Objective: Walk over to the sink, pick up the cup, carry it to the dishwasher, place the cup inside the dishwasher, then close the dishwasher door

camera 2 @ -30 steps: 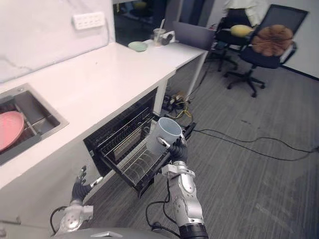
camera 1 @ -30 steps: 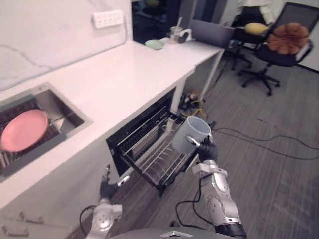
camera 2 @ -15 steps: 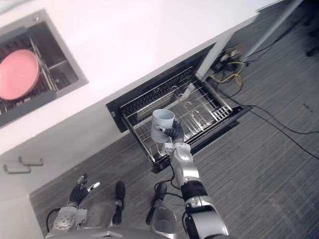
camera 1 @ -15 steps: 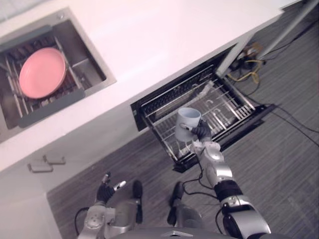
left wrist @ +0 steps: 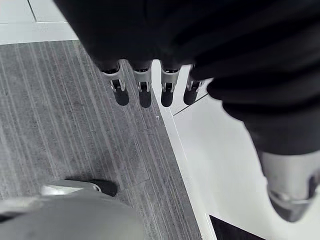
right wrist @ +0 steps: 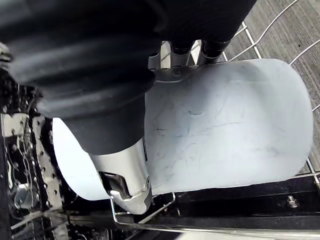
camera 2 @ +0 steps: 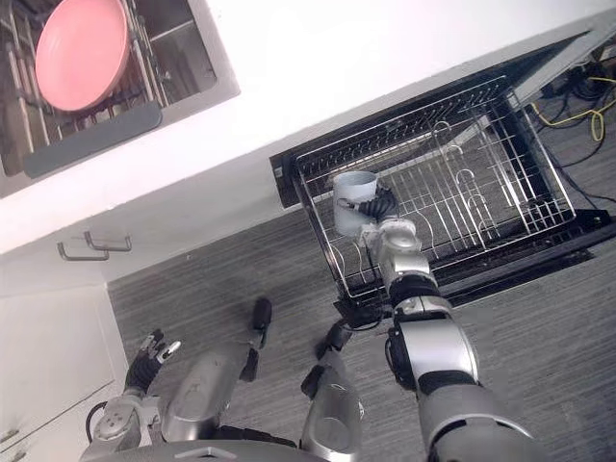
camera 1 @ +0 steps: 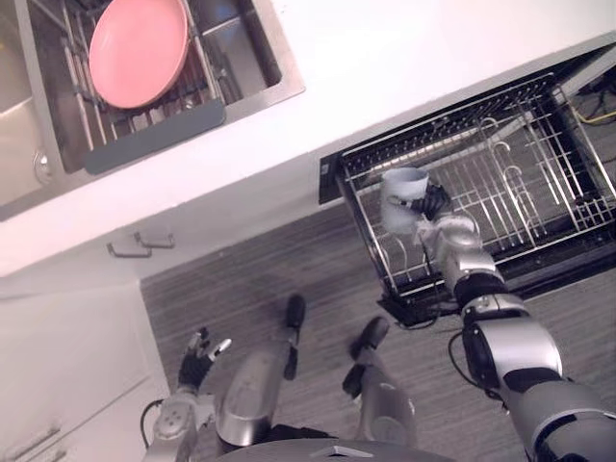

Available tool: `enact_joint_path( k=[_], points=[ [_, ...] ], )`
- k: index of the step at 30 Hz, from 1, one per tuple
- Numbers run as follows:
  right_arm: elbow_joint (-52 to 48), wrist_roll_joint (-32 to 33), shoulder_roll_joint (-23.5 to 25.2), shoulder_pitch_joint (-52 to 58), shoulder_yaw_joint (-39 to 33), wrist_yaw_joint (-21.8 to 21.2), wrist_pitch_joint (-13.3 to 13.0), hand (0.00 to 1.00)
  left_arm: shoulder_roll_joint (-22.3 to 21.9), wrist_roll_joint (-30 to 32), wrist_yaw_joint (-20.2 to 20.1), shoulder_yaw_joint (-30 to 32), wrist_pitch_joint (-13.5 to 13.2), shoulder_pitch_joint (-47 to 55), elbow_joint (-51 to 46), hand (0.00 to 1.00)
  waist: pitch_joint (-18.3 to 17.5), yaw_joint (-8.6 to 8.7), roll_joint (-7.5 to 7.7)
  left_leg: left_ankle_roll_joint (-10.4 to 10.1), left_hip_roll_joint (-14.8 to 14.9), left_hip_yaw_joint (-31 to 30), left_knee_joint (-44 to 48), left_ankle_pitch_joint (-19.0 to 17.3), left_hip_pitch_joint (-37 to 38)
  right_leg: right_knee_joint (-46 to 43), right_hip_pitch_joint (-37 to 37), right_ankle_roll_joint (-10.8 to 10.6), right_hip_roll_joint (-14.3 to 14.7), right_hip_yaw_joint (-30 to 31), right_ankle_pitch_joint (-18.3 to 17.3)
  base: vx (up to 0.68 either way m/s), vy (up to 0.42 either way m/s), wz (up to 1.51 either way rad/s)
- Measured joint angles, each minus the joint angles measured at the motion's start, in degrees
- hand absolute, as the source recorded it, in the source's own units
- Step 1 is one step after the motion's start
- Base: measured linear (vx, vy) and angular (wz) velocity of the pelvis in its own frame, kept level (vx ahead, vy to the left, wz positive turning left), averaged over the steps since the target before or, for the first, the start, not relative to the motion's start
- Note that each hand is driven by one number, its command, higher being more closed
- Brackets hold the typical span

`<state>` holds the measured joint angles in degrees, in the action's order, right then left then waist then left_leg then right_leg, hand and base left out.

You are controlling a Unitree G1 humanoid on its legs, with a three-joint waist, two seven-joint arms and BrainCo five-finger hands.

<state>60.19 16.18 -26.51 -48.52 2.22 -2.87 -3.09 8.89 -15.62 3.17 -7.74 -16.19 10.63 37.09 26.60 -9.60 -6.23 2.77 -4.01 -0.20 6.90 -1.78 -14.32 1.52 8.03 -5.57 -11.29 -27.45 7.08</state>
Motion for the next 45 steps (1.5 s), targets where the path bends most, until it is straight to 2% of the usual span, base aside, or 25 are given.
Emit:
enact_joint_path(
  k=[7, 8, 11, 14, 20, 25, 26, 27, 29, 30, 31, 33, 35, 37, 39, 40, 41, 44, 45],
  points=[
    [4.49, -5.57, -3.69, -6.03, 2.05, -3.51, 1.9, 1.0, 0.04, -0.98, -1.57, -0.42, 2.12, -0.15, -0.56, 0.0, 0.47, -1.17, -0.74, 0.18, -0.61, -2.0, -0.06, 1.77, -2.82, -1.44, 2.19, 0.62, -0.59, -1.82, -0.95, -0.05, 0.015, 0.18],
    [5.19, -6.34, -3.69, -7.36, 2.05, -4.12, 2.02, 0.0, 0.04, -1.42, -1.99, -0.43, 2.53, -0.19, -0.58, 0.0, 0.88, -1.26, -0.9, 0.08, -0.62, -2.61, -0.13, 2.13, -2.94, -1.48, 2.16, 0.62, -0.56, -2.1, -0.97, -0.07, -0.012, 0.17],
    [6.16, -7.58, -3.68, -9.12, 2.13, -4.47, 3.29, 0.0, 0.04, -2.27, -2.45, -0.47, 2.65, -0.2, -0.67, 0.0, 1.01, -1.89, -1.06, -0.14, -0.49, -3.32, -0.49, 2.79, -3.03, -2.38, 2.19, 0.92, -0.52, -3.15, -1.6, -0.05, -0.016, 0.19],
    [7.43, -7.58, -3.98, -11.55, 2.09, -4.37, 5.87, 0.0, 0.11, -2.29, -2.52, -1.14, 2.7, -0.2, -0.86, 0.0, 1.02, -2.47, -1.04, -0.37, -0.39, -4.14, -2.35, 4.4, -3.07, -2.92, 2.96, 1.33, -0.48, -3.44, -1.95, -0.04, -0.018, 0.13],
    [8.28, -7.54, -4.26, -12.08, 2.14, -4.69, 6.45, 0.0, 0.15, -2.29, -2.61, -1.08, 3.64, -0.21, -1.75, 0.0, 1.13, -2.51, -0.87, -0.69, -0.09, -4.6, -4.16, 5.93, -2.6, -3.27, 3.16, 1.27, -0.34, -3.87, -1.91, -0.02, -0.01, 0.05],
    [6.16, -7.53, -4.08, -9.55, 2.14, -4.5, 6.63, 0.0, 0.4, -2.21, -2.71, -0.23, 4.54, -0.28, -2.85, 0.0, 1.75, -2.47, 0.68, -1.25, 0.84, -4.41, -6.63, 7.17, 0.26, -3.69, 1.73, 1.53, 0.36, -3.04, -2.07, -0.02, -0.033, -0.03],
    [3.64, -7.41, -3.62, -7.65, 2.11, -4.4, 6.35, 0.0, 0.52, -2.2, -2.7, 0.53, 5.04, -0.16, -2.74, 0.0, 1.56, -2.38, 1.58, -1.48, 1.17, -4.23, -7.6, 7.48, 1.26, -3.61, 1.23, 1.69, 0.63, -2.88, -2.18, 0.0, -0.036, -0.06],
    [2.43, -7.08, -3.36, -6.58, 2.08, -4.29, 5.96, 0.0, 0.69, -2.17, -2.69, 0.86, 5.16, -0.16, -2.7, 0.0, 1.44, -2.23, 2.17, -1.57, 1.34, -4.14, -8.11, 7.63, 1.83, -3.52, 0.93, 1.79, 0.76, -2.81, -2.25, 0.0, -0.042, -0.13],
    [-4.15, -5.39, -2.81, -0.91, 1.85, -4.11, 5.16, 0.0, 1.93, -2.0, -2.64, 1.21, 5.44, -0.16, -2.65, 0.0, 0.19, -2.09, 4.88, -1.99, 2.0, -3.52, -9.9, 8.25, 3.56, -2.61, 0.08, 2.03, 1.67, -2.04, -2.14, 0.02, -0.052, -0.19],
    [-8.2, -4.24, -1.97, 2.97, 1.51, -4.13, 4.65, 0.0, 2.48, -1.64, -2.63, 1.85, 5.68, 0.04, -2.49, 0.0, -0.86, -1.87, 6.76, -2.11, 2.36, -2.77, -10.97, 8.4, 4.74, -2.28, -0.32, 2.02, 1.82, -1.32, -2.11, 0.06, -0.054, -0.29],
    [-12.63, -4.12, -0.98, 7.37, 1.49, -4.14, 4.01, 0.0, 2.74, -1.04, -2.59, 3.18, 5.91, 0.33, -2.16, 0.0, -2.21, -1.05, 8.66, -2.23, 2.55, -2.11, -11.32, 8.36, 5.63, -1.95, -0.86, 2.02, 2.32, -0.74, -2.11, 0.06, -0.038, -0.29],
    [-19.49, -2.85, -0.14, 13.42, 1.41, -4.17, 3.27, 0.0, 3.14, 0.08, -2.38, 4.38, 6.15, 0.36, -1.53, 0.0, -3.77, 0.05, 10.64, -2.38, 2.7, -0.78, -11.33, 7.95, 6.72, -1.73, -1.55, 2.01, 2.48, 0.2, -2.12, 0.07, -0.017, -0.25],
    [-31.86, -1.24, 2.44, 23.09, -1.39, -4.63, 2.16, 0.0, 3.27, 0.82, -2.17, 5.84, 6.32, 0.51, 0.26, 0.0, -7.01, 2.14, 12.42, -2.16, 2.79, 1.26, -11.38, 7.24, 8.17, -1.26, -2.3, 1.87, 2.65, 1.85, -2.07, 0.06, 0.01, -0.4],
    [-40.69, 0.99, 5.28, 29.85, -3.74, -5.9, -0.18, 0.0, 2.79, 1.69, -2.19, 7.2, 6.25, 1.14, 1.82, 0.0, -9.56, 3.27, 12.88, -1.98, 2.85, 2.72, -11.39, 6.59, 9.28, -1.08, -2.65, 1.77, 2.75, 3.46, -2.01, 0.06, 0.012, -0.45],
    [-53.11, 2.48, 10.49, 39.46, -6.41, -8.52, -4.04, 0.0, 0.78, 2.41, -1.95, 10.77, 5.02, 3.08, 4.52, 0.0, -12.91, 5.4, 12.77, -2.04, 2.89, 5.02, -11.75, 5.03, 11.59, -0.85, -4.2, 1.7, 2.78, 5.43, -2.73, 0.04, 0.016, -0.48],
    [-55.71, 2.55, 11.58, 41.53, -7.2, -9.5, -4.95, 0.0, 0.28, 2.42, -1.93, 11.76, 4.76, 3.5, 5.26, 0.0, -13.92, 5.76, 12.67, -2.24, 2.91, 5.45, -11.76, 4.61, 11.95, -0.88, -4.28, 1.68, 2.79, 6.01, -2.85, 0.03, 0.021, -0.5],
    [-60.69, 3.74, 14.07, 45.6, -8.44, -11.4, -6.86, 0.0, -0.73, 2.45, -1.85, 13.69, 3.95, 4.6, 6.84, 0.0, -16.16, 6.86, 12.55, -2.22, 2.99, 6.57, -11.77, 3.97, 12.77, -0.93, -4.42, 1.22, 2.79, 7.07, -3.3, 0.03, 0.018, -0.36],
    [-67.82, 6.42, 18.17, 51.22, -9.67, -15.56, -9.66, 0.0, -2.1, 2.59, -0.55, 15.57, 2.6, 5.06, 9.83, 0.0, -17.67, 8.31, 12.32, -2.23, 3.1, 7.98, -11.78, 2.96, 15.46, -0.81, -6.37, 0.98, 2.85, 8.59, -3.6, 0.06, 0.017, -0.27],
    [-68.92, 6.59, 18.83, 52.11, -9.58, -16.03, -9.8, 0.0, -2.32, 2.8, -0.16, 15.78, 2.39, 5.38, 9.84, 0.0, -18.13, 8.42, 12.31, -2.2, 3.11, 8.19, -11.78, 2.71, 15.7, -0.84, -6.42, 0.95, 2.88, 9.02, -3.66, 0.06, 0.018, -0.26]
  ],
)
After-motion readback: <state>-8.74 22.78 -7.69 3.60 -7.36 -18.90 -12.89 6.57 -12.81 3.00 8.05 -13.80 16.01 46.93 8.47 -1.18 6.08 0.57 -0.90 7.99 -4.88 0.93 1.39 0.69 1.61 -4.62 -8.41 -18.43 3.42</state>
